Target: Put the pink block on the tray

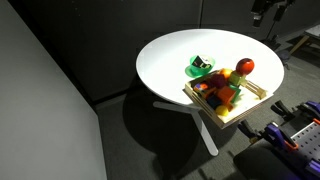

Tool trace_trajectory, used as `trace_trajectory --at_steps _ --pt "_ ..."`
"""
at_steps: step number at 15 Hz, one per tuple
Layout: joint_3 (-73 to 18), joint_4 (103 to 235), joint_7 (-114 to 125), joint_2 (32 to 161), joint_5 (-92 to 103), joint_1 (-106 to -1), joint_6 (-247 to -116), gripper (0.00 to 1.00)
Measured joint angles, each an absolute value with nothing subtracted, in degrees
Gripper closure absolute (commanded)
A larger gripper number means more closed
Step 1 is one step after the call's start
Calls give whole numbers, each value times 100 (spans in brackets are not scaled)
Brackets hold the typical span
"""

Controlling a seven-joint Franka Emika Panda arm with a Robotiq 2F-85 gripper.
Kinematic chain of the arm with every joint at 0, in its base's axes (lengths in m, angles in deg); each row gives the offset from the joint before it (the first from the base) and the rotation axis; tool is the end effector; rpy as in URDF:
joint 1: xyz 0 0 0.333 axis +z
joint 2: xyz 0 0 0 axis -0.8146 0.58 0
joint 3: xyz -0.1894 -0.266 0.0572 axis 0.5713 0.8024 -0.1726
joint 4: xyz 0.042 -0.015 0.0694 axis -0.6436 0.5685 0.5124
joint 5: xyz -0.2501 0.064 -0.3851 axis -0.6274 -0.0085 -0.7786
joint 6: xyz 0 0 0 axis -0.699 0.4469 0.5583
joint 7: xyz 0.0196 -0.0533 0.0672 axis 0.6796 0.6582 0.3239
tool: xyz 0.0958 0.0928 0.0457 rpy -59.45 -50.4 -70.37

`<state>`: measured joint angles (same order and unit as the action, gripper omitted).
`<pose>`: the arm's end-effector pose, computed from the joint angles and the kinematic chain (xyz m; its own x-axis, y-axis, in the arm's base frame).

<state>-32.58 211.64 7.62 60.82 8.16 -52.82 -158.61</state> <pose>0.4928 0.0255 0.4025 0.9951 -0.0713 -0.0679 -0.0705 -0.9974 0.0145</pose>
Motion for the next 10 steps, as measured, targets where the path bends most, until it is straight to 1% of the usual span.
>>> trace_trajectory --at_steps 10 --pt "-3261 21191 797 6003 776 -5304 -16062 0"
